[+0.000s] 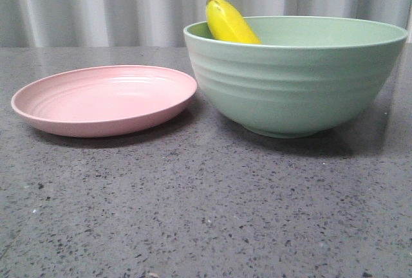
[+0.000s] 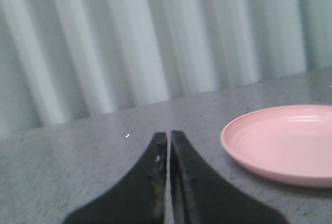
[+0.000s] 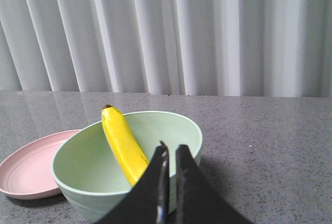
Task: Transfer banana from pink plate to green bowl
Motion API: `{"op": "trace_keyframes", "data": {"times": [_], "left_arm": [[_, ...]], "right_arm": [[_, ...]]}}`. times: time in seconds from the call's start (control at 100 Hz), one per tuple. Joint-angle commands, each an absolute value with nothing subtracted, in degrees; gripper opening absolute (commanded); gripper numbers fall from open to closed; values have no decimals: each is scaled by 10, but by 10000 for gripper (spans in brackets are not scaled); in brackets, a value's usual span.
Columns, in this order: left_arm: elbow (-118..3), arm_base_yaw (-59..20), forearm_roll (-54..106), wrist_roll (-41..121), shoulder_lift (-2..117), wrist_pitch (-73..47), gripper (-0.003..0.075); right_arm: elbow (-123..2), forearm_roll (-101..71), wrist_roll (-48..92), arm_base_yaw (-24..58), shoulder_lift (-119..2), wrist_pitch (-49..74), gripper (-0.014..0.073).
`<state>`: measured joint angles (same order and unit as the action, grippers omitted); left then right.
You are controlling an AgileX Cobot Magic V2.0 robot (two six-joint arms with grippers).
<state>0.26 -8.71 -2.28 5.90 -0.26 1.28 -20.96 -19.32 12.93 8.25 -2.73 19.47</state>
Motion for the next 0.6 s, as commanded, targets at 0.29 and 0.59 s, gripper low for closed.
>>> {"op": "trace_keyframes", "data": {"times": [0.29, 0.59], "left_arm": [[7, -43, 26, 18, -19, -148, -20], [7, -43, 25, 10, -19, -148, -20]], "right_arm": [[-222, -197, 132, 82, -33, 152, -62], [-222, -197, 132, 82, -33, 152, -62]]}}
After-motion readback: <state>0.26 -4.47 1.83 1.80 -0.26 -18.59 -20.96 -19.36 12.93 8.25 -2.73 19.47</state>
